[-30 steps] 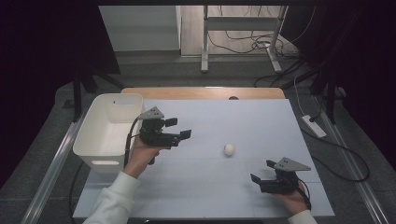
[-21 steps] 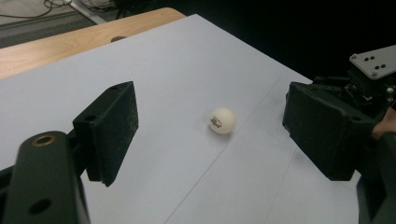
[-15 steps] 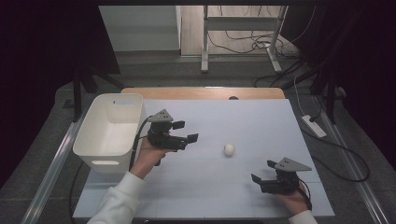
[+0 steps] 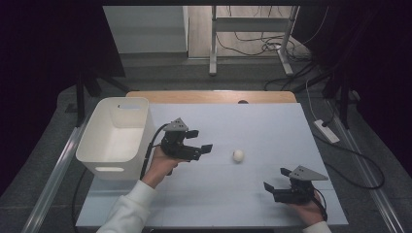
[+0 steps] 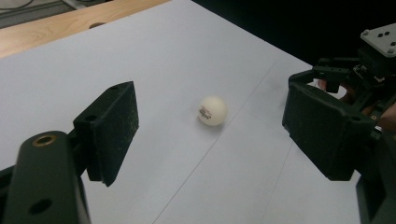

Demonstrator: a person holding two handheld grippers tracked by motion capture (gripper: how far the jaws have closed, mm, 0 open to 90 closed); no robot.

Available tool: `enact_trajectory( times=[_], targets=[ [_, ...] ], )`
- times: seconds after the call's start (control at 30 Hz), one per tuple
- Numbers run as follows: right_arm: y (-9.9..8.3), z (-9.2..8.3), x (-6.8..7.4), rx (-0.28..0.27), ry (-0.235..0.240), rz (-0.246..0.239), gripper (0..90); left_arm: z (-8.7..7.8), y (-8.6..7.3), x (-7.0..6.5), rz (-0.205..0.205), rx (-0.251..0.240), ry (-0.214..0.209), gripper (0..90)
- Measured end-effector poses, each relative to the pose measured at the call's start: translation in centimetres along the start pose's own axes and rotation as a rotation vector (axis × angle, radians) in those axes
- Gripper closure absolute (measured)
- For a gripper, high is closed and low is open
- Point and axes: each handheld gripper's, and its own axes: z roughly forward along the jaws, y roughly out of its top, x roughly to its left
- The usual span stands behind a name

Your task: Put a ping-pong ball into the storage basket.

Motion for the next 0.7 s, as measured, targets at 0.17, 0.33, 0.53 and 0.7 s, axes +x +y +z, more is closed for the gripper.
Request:
enact_trajectory(
  times=[0.17,0.33,0.53,0.7],
  targets=[
    [0.0,-0.2,0.2,-0.005,-0.004,-0.007,12.0,0.2,-0.1,-0.2,0.01,0.008,-0.002,18.9],
    [-0.1,-0.4,0.2,-0.012,-0.005,-0.01,12.0,0.4,-0.2,-0.6,0.022,0.021,-0.003,18.9],
    [-0.1,-0.4,0.2,-0.011,-0.004,-0.009,12.0,1.1,-1.0,-0.7,0.029,0.036,-0.012,18.9],
    [-0.2,-0.5,0.2,-0.01,-0.008,-0.008,11.9,2.0,-1.2,-0.9,0.049,0.062,-0.013,19.1]
  ],
)
